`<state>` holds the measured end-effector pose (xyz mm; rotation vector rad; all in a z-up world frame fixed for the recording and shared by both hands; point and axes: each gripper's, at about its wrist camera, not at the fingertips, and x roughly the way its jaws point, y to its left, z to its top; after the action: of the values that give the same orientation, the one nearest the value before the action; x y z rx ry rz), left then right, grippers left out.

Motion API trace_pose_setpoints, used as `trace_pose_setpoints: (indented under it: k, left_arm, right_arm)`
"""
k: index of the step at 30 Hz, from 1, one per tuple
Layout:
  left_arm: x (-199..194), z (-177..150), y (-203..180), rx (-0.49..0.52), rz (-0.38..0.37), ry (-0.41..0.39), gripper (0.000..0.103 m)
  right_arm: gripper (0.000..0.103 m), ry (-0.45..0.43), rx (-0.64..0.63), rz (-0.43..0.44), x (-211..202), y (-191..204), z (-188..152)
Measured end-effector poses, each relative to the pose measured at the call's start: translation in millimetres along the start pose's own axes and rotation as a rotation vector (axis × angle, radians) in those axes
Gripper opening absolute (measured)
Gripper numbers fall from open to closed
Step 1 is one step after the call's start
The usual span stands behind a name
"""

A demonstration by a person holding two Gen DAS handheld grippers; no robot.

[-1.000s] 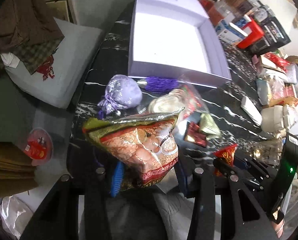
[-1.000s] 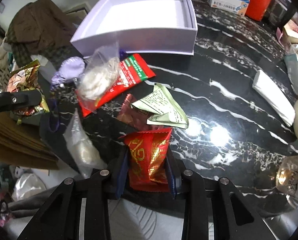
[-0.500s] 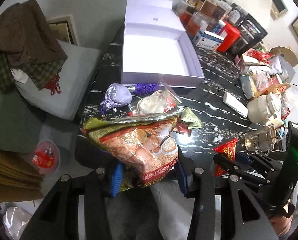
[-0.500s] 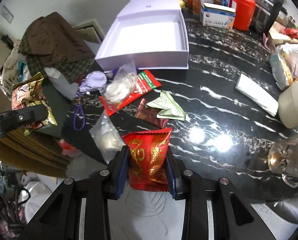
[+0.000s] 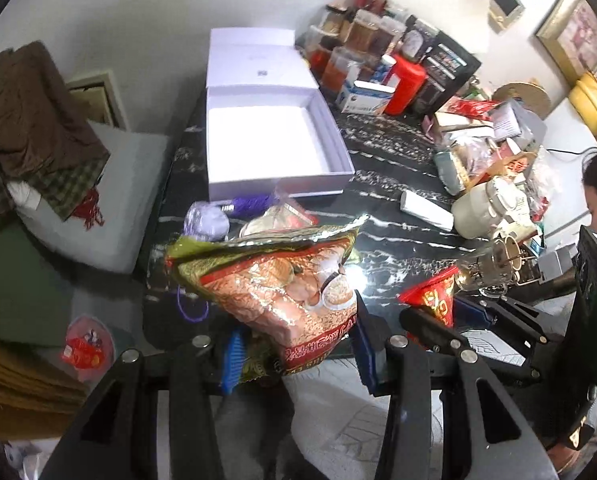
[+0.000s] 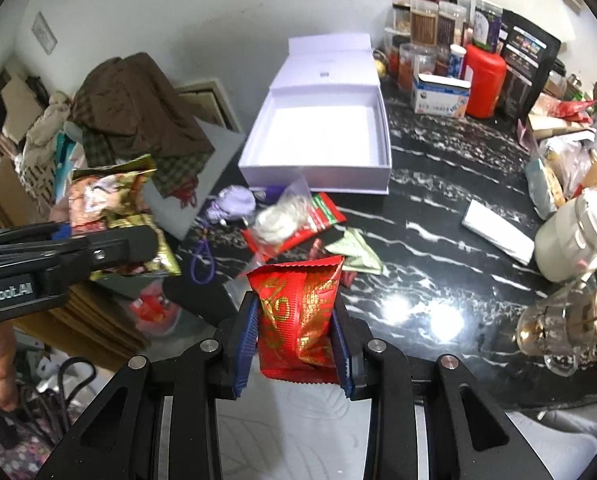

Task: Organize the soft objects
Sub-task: 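Carry both packets into the white box and open both tools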

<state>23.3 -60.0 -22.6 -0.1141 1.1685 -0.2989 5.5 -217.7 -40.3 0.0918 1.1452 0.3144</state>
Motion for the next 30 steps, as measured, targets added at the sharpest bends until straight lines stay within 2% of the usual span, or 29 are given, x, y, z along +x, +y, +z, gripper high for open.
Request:
trace_pose_setpoints:
  k: [7, 11, 20, 30]
  left_arm:
    - [-13.8, 33.1, 13.6, 0.086, -0.008, -0.039, 0.045]
    - [-15.1, 52.0, 22.8, 0.13, 0.013, -0.061, 0.045]
    - [2.5, 101.4, 47.4, 0.133, -0.01, -0.076, 0.045]
    - [38.8, 161.6, 70.7, 0.122, 0.019, -0.094, 0.045]
  right_arm:
    - [0.033, -0.048, 0.031, 0.002, -7.6, 18.9, 24.5]
    - [0.033, -0.078, 0.041, 0.002, -5.7, 28.5, 46.1]
    - [0.033, -0.086, 0.066, -0.011, 20.1, 37.9, 93.3]
    - [0.033, -0.074, 0.053, -0.037, 55.0, 24.4, 151.5]
